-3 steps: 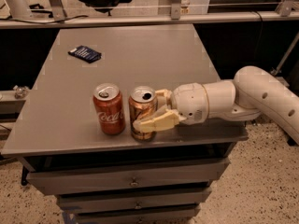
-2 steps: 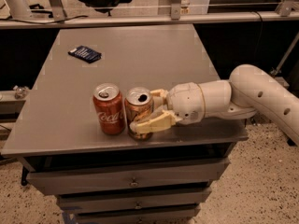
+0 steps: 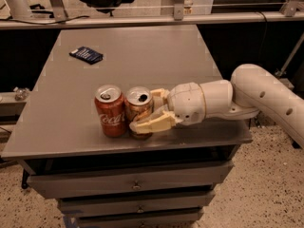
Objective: Move orange can near coke can
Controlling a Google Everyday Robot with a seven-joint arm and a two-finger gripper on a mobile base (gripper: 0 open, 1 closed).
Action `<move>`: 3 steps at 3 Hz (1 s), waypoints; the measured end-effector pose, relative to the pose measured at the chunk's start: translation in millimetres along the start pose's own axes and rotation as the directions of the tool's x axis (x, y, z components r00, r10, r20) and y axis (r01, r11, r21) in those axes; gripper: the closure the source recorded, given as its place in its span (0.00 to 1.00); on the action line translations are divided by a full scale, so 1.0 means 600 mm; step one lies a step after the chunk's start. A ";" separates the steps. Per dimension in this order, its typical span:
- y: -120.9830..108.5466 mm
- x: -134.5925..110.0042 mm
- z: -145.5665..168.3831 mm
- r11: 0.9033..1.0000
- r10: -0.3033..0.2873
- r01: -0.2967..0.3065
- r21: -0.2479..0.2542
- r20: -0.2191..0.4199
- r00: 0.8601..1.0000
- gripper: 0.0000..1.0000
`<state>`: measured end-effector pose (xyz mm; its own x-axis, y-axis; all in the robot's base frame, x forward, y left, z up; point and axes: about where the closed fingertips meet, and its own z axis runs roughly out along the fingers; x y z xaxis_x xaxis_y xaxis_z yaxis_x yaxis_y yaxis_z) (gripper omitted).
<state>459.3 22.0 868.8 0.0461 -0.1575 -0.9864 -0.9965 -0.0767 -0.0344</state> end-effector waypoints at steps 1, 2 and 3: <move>-0.009 -0.007 0.000 0.999 -0.045 0.045 0.009 -0.007 0.999 0.12; -0.021 -0.014 -0.002 0.997 -0.075 0.075 0.016 -0.013 0.997 0.00; -0.022 -0.014 -0.002 0.997 -0.076 0.077 0.017 -0.014 0.997 0.00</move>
Offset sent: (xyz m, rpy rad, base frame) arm 0.0224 -0.0037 0.0143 -0.0098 -0.1139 -0.0181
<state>471.9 23.1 877.9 0.1231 -0.1647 -0.9786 -0.9910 -0.0721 -0.1125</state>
